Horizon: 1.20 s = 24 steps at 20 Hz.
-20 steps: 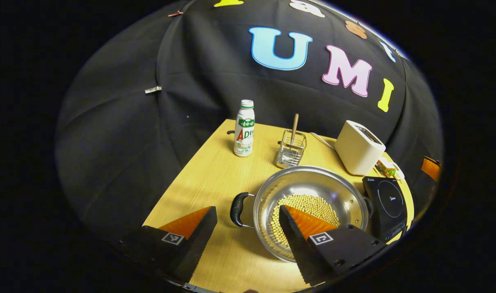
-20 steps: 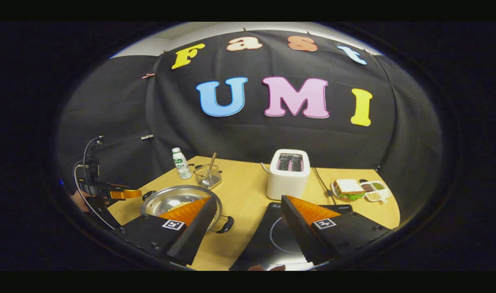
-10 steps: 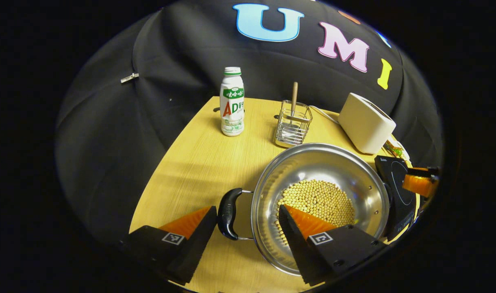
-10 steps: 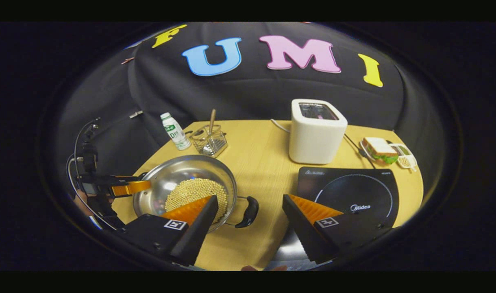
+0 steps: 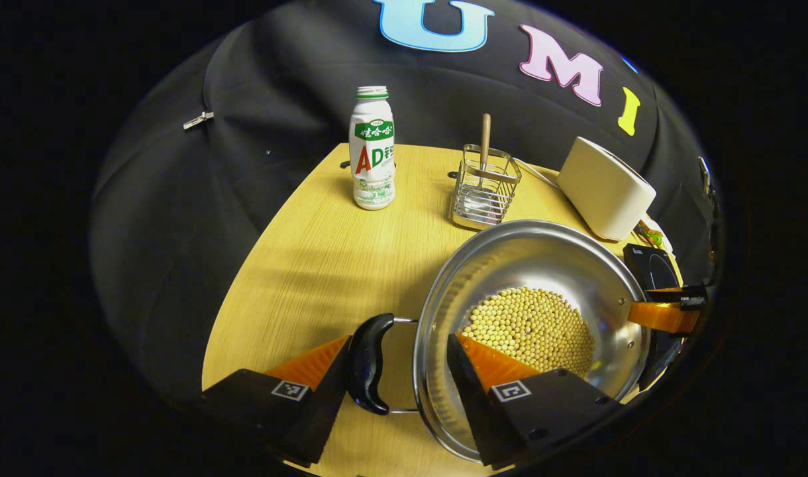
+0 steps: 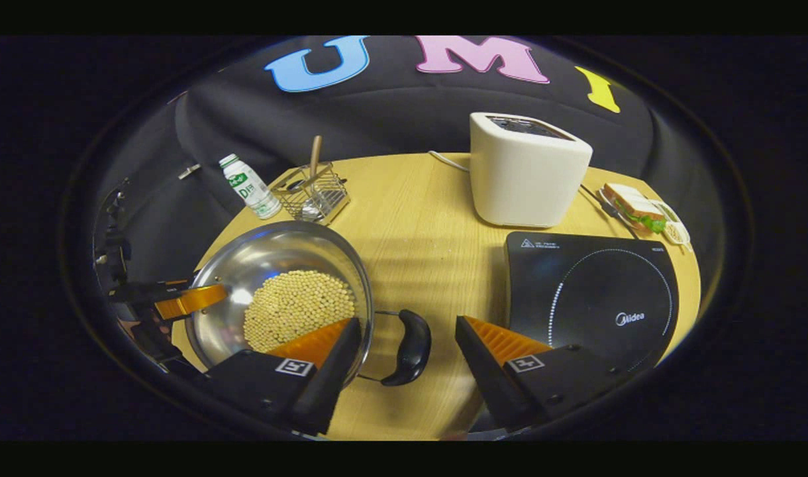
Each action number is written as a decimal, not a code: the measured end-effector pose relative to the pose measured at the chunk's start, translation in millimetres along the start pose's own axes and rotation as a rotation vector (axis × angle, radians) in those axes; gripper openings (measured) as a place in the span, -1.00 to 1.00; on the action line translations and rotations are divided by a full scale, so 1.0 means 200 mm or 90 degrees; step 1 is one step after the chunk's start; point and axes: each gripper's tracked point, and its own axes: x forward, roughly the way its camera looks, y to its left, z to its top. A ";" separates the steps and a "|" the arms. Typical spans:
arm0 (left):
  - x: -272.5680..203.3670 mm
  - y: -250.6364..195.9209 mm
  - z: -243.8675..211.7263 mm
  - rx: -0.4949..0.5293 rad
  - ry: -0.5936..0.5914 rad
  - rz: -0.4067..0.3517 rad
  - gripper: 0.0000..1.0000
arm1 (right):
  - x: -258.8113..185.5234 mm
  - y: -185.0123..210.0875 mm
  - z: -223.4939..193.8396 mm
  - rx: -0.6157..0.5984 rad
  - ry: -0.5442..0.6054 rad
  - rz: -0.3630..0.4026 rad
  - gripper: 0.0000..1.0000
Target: First push the handle of the pot to place it horizontally, then grasp the pot with both hands and set it on the induction cooktop.
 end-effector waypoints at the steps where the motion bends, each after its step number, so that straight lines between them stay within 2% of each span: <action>1: 0.00 0.01 0.01 0.001 -0.003 0.002 0.69 | 0.02 0.00 -0.01 0.001 0.003 -0.006 0.75; 3: 0.01 0.02 0.02 0.003 -0.011 0.006 0.65 | 0.05 0.01 -0.01 0.005 0.009 -0.011 0.73; 4: 0.01 0.03 0.02 0.005 -0.009 0.009 0.60 | 0.07 0.01 -0.01 0.008 0.011 -0.015 0.51; 5: 0.01 0.03 0.01 0.006 -0.007 0.010 0.55 | 0.08 0.02 -0.01 0.011 0.010 -0.017 0.55; 6: 0.01 0.03 0.01 0.007 -0.007 0.007 0.47 | 0.09 0.03 -0.01 0.012 0.010 -0.021 0.36; 9: 0.01 0.03 0.01 0.016 -0.006 0.004 0.43 | 0.08 0.04 0.01 -0.016 -0.009 -0.032 0.29; 13: 0.01 0.03 0.01 0.020 -0.009 0.005 0.31 | 0.07 0.04 0.01 -0.015 -0.019 -0.033 0.19; 14: 0.00 0.03 0.00 0.017 -0.005 0.006 0.27 | 0.08 0.04 0.00 -0.019 -0.016 -0.034 0.07; 15: -0.01 0.02 0.00 0.015 -0.006 0.006 0.25 | 0.07 0.04 0.00 -0.023 -0.013 -0.034 0.12; 16: -0.02 0.02 0.00 0.010 -0.005 0.007 0.23 | 0.06 0.03 -0.01 -0.026 -0.011 -0.034 0.04; 17: -0.04 0.01 0.00 0.010 -0.009 0.008 0.19 | 0.05 0.03 0.00 -0.024 -0.013 -0.033 0.04; 18: -0.07 0.00 0.00 0.012 -0.014 0.009 0.20 | 0.02 0.03 0.00 -0.020 -0.016 -0.032 0.12; 24: -0.25 -0.13 0.05 0.006 -0.011 -0.001 0.19 | -0.20 -0.06 0.07 -0.028 -0.019 -0.027 0.12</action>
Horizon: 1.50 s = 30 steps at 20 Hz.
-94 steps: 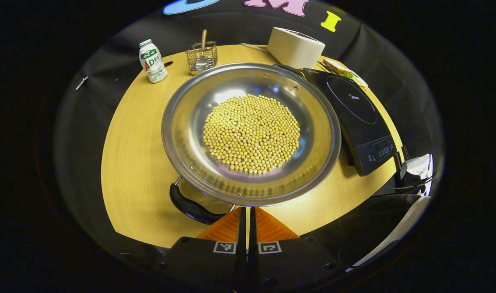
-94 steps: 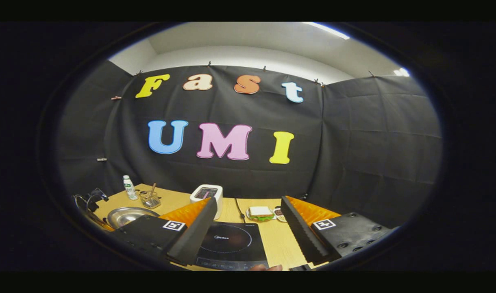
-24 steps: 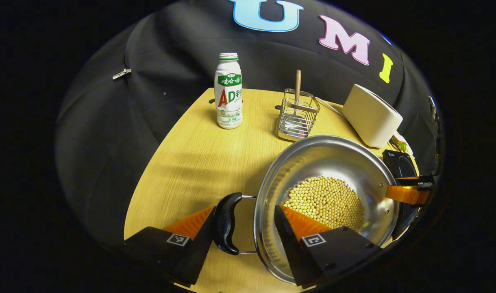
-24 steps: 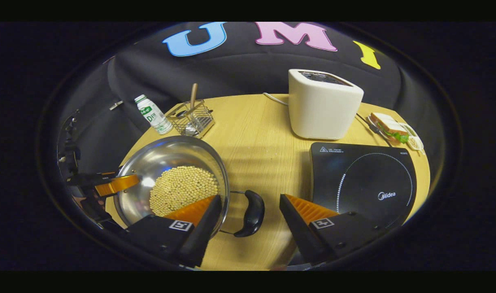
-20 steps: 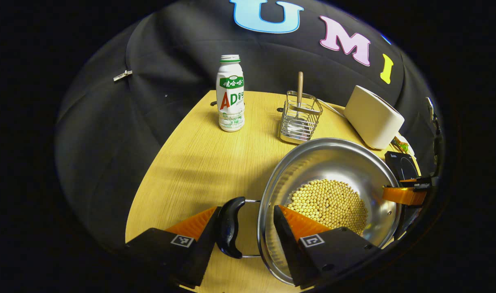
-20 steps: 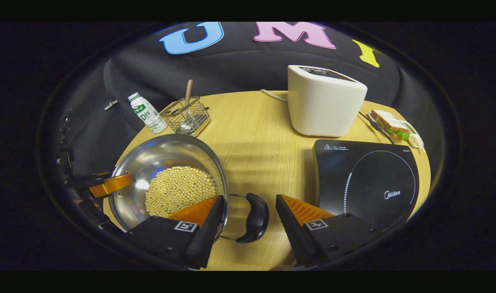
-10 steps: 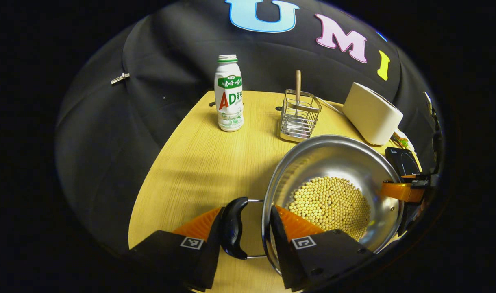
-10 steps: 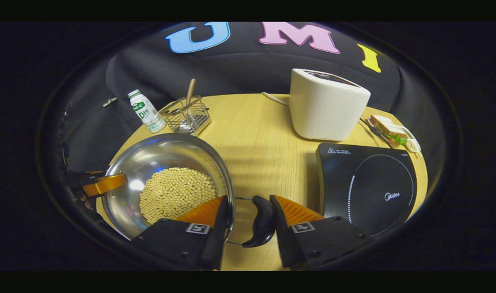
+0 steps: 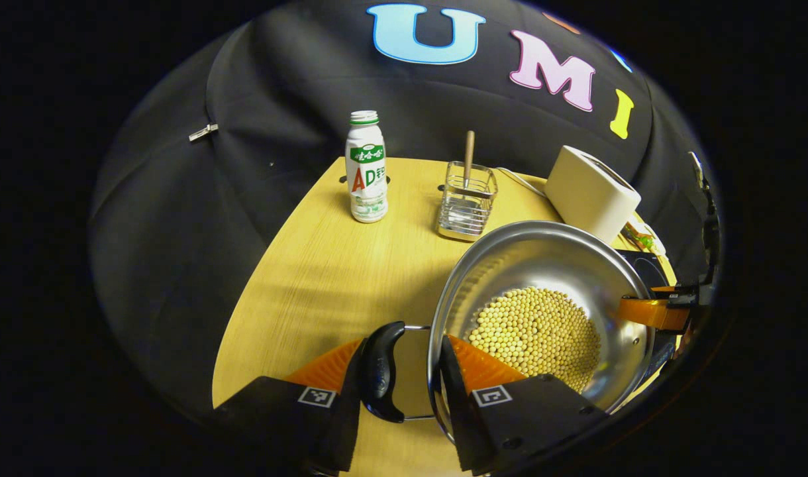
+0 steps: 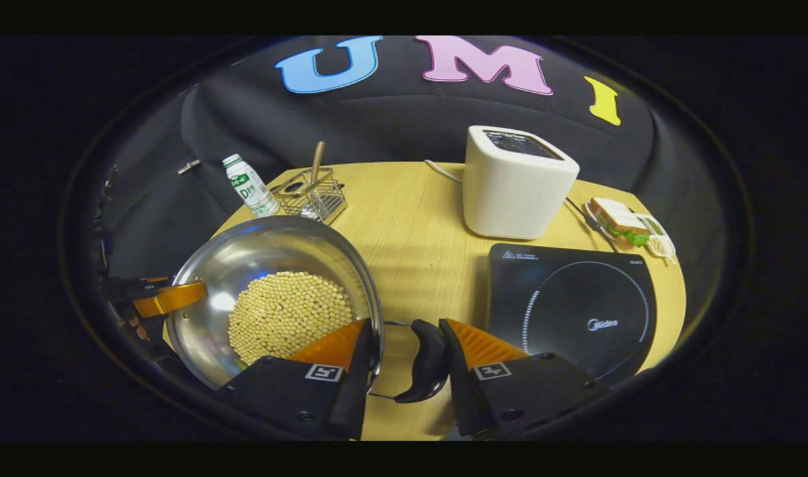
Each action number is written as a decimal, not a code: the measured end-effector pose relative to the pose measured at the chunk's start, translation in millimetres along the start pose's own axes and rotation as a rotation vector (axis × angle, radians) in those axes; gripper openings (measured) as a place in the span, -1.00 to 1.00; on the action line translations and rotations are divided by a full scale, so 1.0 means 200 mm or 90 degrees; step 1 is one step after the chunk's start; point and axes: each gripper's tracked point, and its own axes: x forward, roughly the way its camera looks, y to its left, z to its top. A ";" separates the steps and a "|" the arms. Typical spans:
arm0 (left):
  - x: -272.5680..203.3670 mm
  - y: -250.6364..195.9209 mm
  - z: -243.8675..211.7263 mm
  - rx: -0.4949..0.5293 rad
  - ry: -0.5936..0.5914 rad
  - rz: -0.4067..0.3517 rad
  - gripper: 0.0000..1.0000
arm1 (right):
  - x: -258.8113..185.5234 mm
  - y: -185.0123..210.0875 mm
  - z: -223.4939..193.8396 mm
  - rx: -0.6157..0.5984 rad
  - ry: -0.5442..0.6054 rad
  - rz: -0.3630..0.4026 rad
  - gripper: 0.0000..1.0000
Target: First push the handle of the pot to place it horizontally, then grasp the pot with both hands and set it on the induction cooktop.
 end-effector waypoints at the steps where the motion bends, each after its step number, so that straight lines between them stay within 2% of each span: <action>1: -0.04 -0.04 0.01 0.004 -0.001 -0.002 0.19 | -0.04 -0.04 0.00 0.005 0.004 -0.002 0.12; 2: -0.08 -0.08 0.02 0.012 -0.002 -0.003 0.19 | -0.09 -0.07 0.00 0.011 0.008 -0.003 0.12; 3: -0.11 -0.13 0.05 0.020 -0.007 -0.004 0.20 | -0.13 -0.11 0.00 0.016 0.009 -0.003 0.04; 4: -0.14 -0.18 0.05 0.025 -0.009 -0.006 0.19 | -0.16 -0.15 0.00 0.020 0.008 -0.003 0.12; 10: -0.22 -0.54 0.10 0.036 -0.001 -0.041 0.19 | -0.33 -0.47 -0.01 0.032 0.009 -0.029 0.12; 17: -0.20 -1.03 0.13 0.069 0.005 -0.087 0.19 | -0.46 -0.92 -0.03 0.056 0.004 -0.068 0.12; 24: -0.14 -1.36 0.14 0.077 0.012 -0.102 0.19 | -0.49 -1.24 -0.05 0.065 0.003 -0.083 0.12; 30: -0.03 -1.56 0.18 0.084 0.011 -0.100 0.19 | -0.41 -1.44 -0.03 0.073 0.004 -0.081 0.12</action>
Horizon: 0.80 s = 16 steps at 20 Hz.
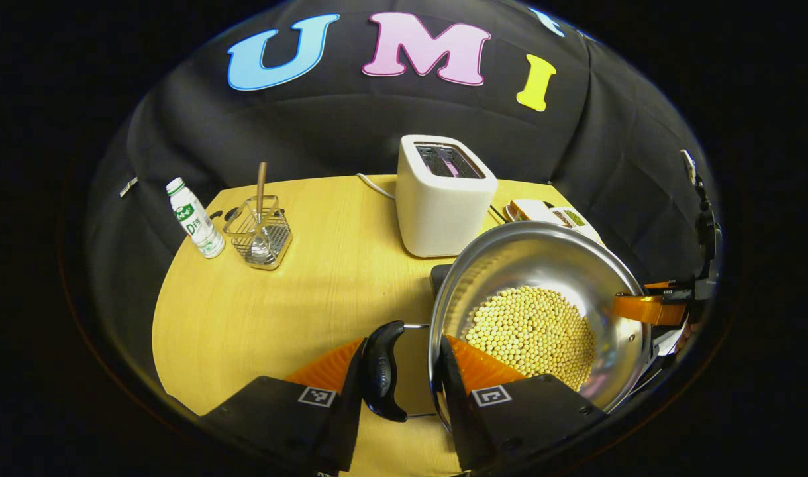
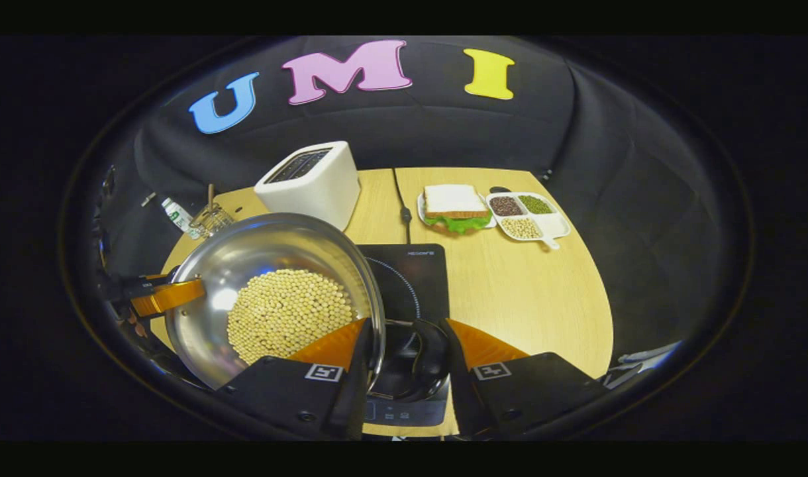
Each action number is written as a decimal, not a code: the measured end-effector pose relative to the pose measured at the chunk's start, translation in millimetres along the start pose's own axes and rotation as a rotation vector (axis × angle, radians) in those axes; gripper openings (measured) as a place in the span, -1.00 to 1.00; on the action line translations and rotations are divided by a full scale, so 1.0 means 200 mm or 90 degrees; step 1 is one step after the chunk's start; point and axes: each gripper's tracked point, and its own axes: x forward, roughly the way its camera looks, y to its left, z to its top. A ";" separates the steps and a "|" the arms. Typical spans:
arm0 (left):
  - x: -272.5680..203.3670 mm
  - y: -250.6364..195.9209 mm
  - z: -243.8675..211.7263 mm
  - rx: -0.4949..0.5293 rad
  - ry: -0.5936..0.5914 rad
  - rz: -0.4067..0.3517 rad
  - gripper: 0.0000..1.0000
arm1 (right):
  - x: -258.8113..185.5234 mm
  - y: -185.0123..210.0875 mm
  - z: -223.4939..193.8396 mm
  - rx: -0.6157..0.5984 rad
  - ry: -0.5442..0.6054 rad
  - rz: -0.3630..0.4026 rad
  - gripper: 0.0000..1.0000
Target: First push the handle of the pot to place it horizontally, then grasp the pot with both hands and set it on the induction cooktop.
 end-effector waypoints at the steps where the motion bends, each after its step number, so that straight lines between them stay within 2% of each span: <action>1: 0.02 -0.02 0.00 0.000 0.002 0.001 0.19 | 0.02 -0.02 0.00 0.001 0.002 0.001 0.12; 9: 0.16 -0.14 0.04 0.013 0.011 0.000 0.19 | 0.13 -0.16 0.01 0.014 0.012 0.000 0.12; 16: 0.22 -0.18 0.04 0.014 0.017 -0.005 0.19 | 0.17 -0.20 0.00 0.020 0.016 -0.007 0.12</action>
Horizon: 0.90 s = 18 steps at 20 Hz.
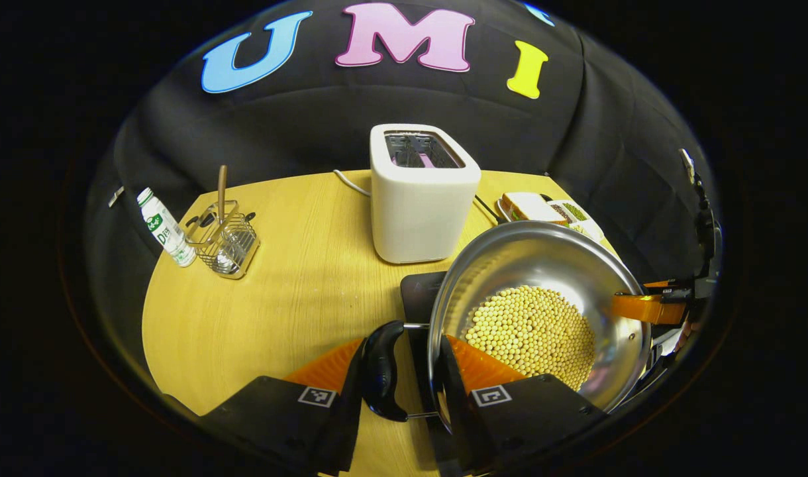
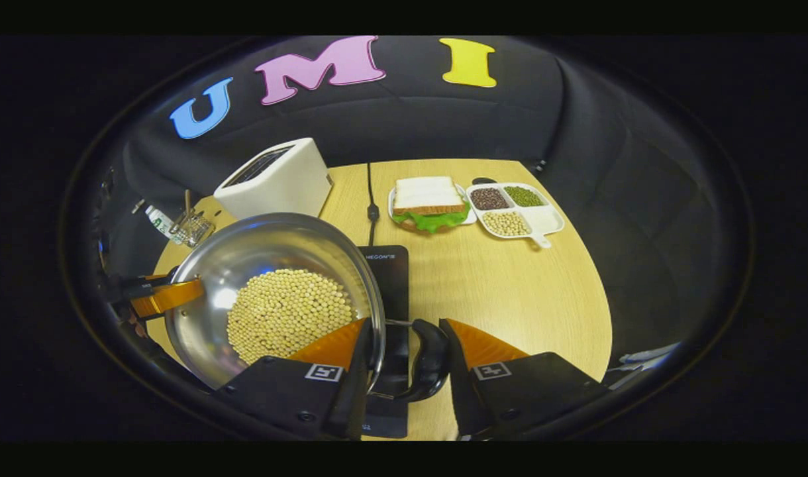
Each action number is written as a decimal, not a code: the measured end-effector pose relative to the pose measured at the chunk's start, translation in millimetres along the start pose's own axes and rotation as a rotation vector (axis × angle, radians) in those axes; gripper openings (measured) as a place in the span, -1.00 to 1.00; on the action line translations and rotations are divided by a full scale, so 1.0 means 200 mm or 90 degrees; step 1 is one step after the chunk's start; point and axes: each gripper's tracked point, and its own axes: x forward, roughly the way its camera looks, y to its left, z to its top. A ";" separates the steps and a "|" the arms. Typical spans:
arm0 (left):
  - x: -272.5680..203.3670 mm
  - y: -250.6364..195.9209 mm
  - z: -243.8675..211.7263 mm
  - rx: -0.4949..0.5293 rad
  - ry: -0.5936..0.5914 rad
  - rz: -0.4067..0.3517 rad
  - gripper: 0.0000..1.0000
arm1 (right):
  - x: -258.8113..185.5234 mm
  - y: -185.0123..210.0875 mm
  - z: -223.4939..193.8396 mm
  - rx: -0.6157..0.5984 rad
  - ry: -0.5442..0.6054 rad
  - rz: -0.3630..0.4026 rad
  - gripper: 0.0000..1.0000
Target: First push the handle of the pot to place it horizontally, then grasp the pot with both hands and set it on the induction cooktop.
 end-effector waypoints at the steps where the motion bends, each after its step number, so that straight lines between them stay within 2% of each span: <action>1: 0.00 0.00 0.00 0.000 0.001 0.000 0.19 | 0.00 0.00 0.00 0.000 0.001 -0.001 0.12; 18: 0.04 0.02 -0.02 -0.005 -0.004 -0.008 0.20 | 0.03 0.00 -0.03 0.010 0.004 -0.006 0.14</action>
